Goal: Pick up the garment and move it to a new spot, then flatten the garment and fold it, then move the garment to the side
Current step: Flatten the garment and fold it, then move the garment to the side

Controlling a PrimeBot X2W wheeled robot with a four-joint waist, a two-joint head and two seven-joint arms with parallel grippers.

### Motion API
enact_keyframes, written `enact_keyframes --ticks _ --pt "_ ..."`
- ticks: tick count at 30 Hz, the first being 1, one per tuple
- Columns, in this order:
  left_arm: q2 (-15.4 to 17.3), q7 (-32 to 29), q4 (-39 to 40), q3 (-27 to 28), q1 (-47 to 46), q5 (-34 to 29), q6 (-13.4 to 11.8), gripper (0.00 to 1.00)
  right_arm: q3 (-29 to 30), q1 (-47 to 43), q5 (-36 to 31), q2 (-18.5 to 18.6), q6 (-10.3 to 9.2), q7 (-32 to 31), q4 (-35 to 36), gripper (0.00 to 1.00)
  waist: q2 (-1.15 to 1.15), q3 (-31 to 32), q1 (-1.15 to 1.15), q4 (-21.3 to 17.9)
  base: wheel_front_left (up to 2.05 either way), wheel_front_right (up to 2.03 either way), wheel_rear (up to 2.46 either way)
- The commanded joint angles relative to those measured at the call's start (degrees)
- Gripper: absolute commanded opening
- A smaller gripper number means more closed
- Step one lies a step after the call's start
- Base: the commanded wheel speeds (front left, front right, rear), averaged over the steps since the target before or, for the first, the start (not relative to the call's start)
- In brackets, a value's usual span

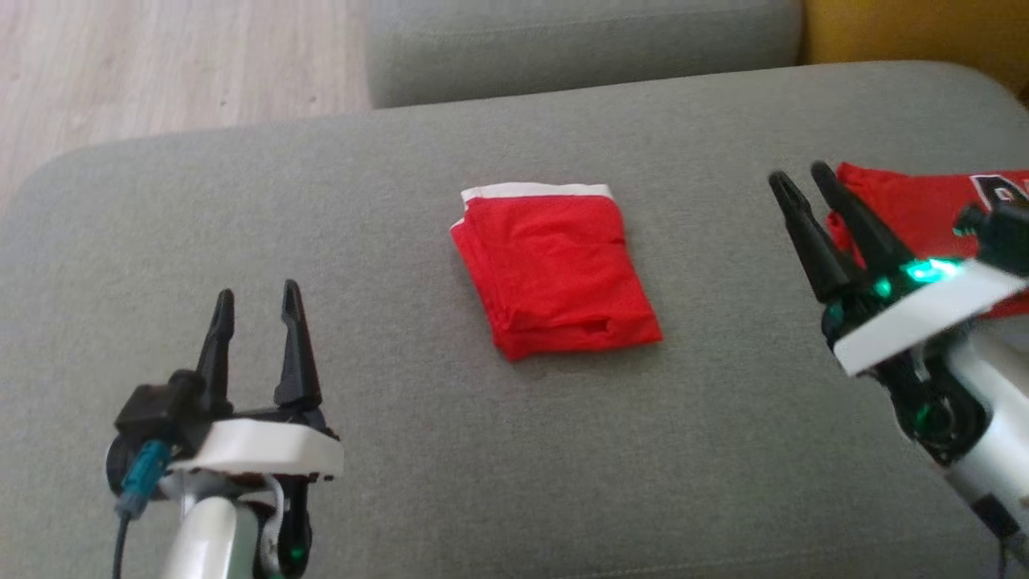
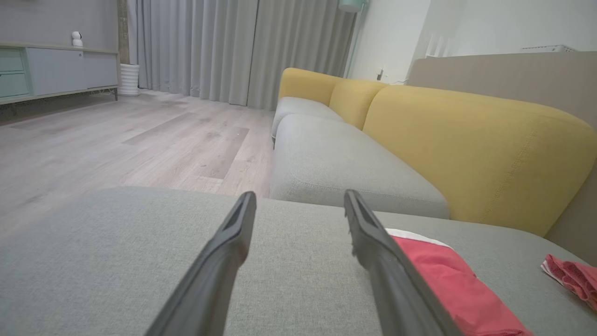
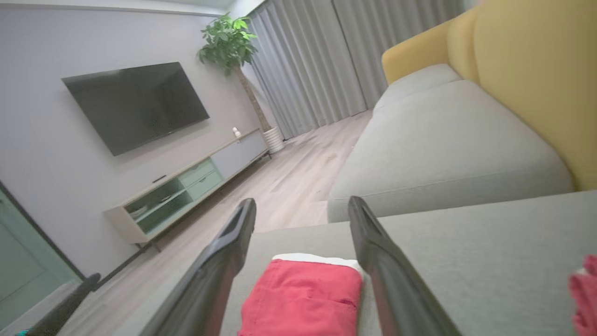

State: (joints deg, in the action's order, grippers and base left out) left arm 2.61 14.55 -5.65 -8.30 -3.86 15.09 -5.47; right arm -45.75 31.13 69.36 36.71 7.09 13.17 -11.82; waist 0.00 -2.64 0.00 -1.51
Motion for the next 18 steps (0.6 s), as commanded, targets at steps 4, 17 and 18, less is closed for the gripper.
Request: enact_keyframes --ticks 4,17,18 --pt "0.4 0.4 2.6 4.0 -0.6 -2.5 0.5 1.00 7.1 -4.8 -8.8 -1.8 0.40 1.7 -3.7 1.00 0.00 1.7 0.00 -2.6 0.00 0.00 0.00" --pt "0.5 0.4 2.3 4.6 1.3 -8.3 0.8 1.00 32.1 -19.7 -42.8 -19.1 0.40 1.8 -9.7 1.00 0.00 1.4 0.00 -2.6 0.00 0.00 0.00" --pt "0.4 0.4 2.3 4.5 1.2 -8.4 0.9 1.00 32.2 -19.8 -43.5 -19.5 0.40 1.8 -9.9 1.00 0.00 1.4 0.00 -2.6 0.00 0.00 0.00"
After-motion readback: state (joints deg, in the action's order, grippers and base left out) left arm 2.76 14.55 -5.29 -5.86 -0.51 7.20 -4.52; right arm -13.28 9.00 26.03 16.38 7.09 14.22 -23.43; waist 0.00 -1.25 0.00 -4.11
